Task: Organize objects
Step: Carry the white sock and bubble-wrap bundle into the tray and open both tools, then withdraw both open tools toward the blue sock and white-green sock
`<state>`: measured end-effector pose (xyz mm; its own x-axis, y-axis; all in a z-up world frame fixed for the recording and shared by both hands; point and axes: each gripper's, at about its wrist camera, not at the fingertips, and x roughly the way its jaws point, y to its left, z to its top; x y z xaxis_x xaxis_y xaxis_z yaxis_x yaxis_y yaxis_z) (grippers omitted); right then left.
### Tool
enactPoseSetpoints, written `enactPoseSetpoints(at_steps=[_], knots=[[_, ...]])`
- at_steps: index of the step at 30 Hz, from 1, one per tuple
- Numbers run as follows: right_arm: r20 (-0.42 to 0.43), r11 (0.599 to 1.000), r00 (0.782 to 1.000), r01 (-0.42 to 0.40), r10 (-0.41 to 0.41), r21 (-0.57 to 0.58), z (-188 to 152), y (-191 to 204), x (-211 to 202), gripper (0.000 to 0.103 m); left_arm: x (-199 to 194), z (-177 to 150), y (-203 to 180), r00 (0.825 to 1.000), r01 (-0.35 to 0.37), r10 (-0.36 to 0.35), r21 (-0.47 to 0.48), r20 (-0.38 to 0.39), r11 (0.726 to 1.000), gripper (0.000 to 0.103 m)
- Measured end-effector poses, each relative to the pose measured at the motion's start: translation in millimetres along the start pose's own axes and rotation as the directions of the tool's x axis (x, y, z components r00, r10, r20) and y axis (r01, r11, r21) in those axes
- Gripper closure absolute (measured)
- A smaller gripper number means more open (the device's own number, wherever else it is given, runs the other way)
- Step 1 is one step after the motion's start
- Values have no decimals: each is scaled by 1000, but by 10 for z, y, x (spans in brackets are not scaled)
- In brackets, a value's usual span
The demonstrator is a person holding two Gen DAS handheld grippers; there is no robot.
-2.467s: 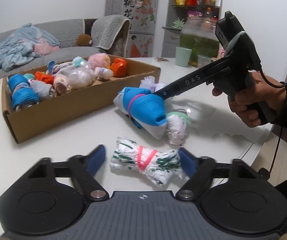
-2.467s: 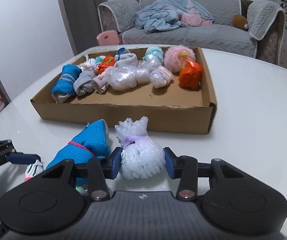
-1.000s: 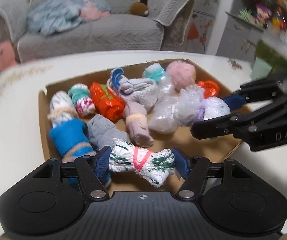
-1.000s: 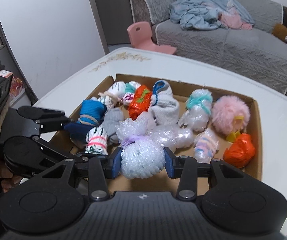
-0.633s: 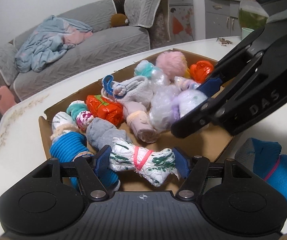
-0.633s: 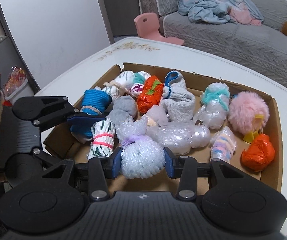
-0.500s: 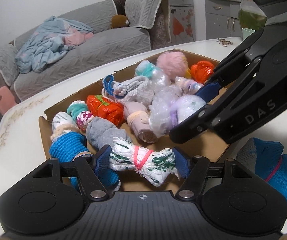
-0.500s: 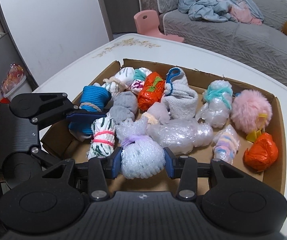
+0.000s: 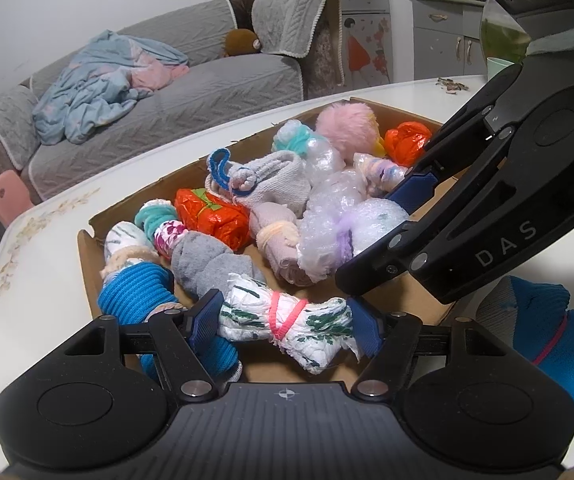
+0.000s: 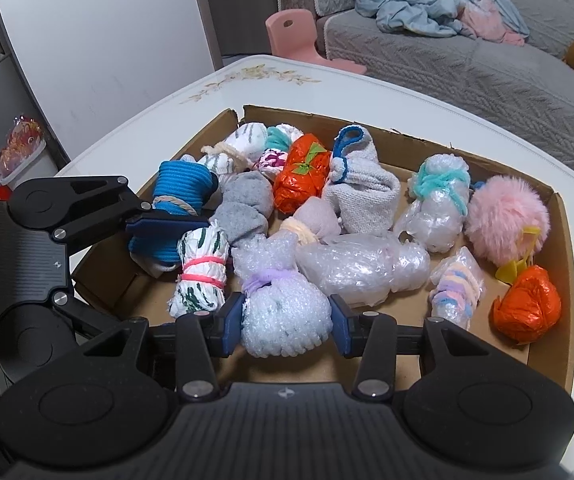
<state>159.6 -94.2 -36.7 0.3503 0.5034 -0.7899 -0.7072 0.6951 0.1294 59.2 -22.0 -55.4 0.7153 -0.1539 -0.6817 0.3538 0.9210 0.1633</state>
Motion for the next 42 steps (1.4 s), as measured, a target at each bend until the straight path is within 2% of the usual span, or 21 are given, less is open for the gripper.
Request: enactPoseSetpoints(at_steps=[4,7,9,12,23,28,33,42], knots=[[-3,1000,1000,6,-6,-2,10,6,-6,59,-13,5,-3,1000,4,-4,0,-3,1000,28],[1,1000,1000,5,-5,-7,11,9,-27,58,-48,9,-19,1000,2,-2,2,6,1000,23],[6,1000,1000,0,0,-6,9,7,-50,54,-89,11,-37,1000,22,-22,3,14,1000,11],[6,1000,1000,0,0,-13,9,24,-62,54,-150,7,-99,999,-15,14,28,34,1000,7],[9,999,1000,-24,24,-24,18,123,-118,54,-446,-79,-41,998,-30,30,0,46,1000,4],[-3,998,999,-47,47,-31,12,213,-52,47,-554,-175,-73,999,-26,27,-5,32,1000,3],[-3,996,997,-76,76,-49,24,338,-33,47,-609,-278,-101,1000,-6,7,-30,24,1000,3],[31,995,999,-23,26,-97,-3,389,-209,49,-681,-317,-151,999,29,-27,-89,25,996,3]])
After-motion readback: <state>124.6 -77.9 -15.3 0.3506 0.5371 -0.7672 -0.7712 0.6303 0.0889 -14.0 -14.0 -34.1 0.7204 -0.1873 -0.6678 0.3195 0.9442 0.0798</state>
